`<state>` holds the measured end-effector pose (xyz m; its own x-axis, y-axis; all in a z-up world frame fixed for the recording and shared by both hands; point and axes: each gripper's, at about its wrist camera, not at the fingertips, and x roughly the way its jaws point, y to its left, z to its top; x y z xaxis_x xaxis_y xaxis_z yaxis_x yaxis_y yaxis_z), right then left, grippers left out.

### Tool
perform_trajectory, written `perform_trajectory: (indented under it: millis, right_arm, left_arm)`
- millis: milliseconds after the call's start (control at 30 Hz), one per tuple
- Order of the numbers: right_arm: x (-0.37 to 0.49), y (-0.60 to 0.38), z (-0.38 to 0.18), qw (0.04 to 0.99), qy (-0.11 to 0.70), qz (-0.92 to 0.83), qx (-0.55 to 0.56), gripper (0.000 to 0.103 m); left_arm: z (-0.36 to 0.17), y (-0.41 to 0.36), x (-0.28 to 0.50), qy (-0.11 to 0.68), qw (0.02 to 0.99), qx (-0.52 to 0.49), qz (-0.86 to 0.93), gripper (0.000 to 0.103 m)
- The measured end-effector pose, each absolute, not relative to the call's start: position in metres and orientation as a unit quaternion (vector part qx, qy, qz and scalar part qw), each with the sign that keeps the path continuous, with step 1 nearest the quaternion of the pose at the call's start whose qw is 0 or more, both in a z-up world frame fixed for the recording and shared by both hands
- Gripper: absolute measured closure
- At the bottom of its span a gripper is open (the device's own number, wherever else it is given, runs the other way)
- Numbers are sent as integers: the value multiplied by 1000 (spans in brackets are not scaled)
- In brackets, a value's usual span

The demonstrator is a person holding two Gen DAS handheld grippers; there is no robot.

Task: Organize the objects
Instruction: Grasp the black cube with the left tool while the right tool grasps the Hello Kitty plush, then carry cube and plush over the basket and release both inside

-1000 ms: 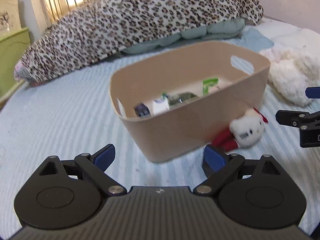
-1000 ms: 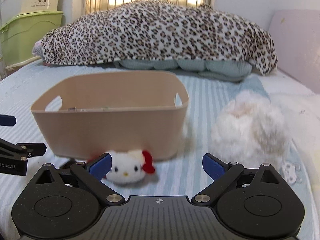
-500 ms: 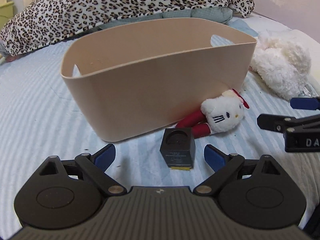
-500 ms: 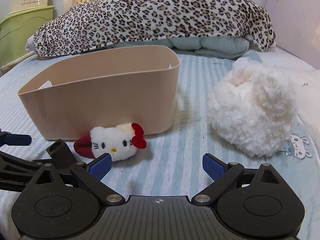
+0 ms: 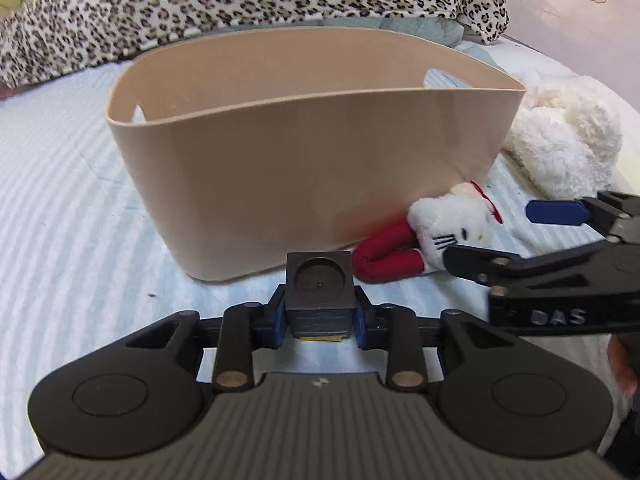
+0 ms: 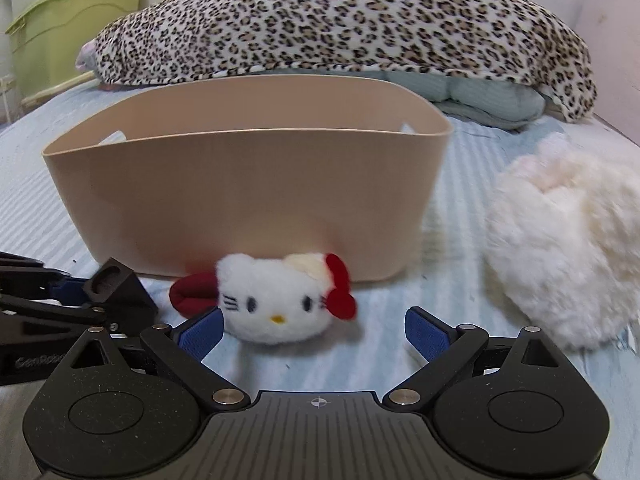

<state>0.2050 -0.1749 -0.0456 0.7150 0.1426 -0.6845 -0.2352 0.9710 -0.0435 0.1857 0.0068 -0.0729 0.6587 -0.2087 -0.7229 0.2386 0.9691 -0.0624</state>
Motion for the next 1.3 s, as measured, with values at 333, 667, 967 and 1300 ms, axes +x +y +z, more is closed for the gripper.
perform_trajectory:
  millis: [333, 667, 967, 1300]
  right_arm:
    - [224, -156, -73, 922, 366, 126, -33, 21]
    - [208, -164, -65, 928, 347, 129, -25, 48]
    - [170, -173, -26, 943, 305, 132, -32, 48]
    - [155, -197, 20, 960, 248, 129, -5, 48]
  left_arm:
    - [-87, 27, 193, 400, 911, 7, -96, 69]
    - [-87, 29, 181, 386, 918, -3, -96, 69]
    - [-56, 28, 158, 361, 926, 8, -111, 69]
    - [1, 29, 141, 292, 950, 24, -111, 69]
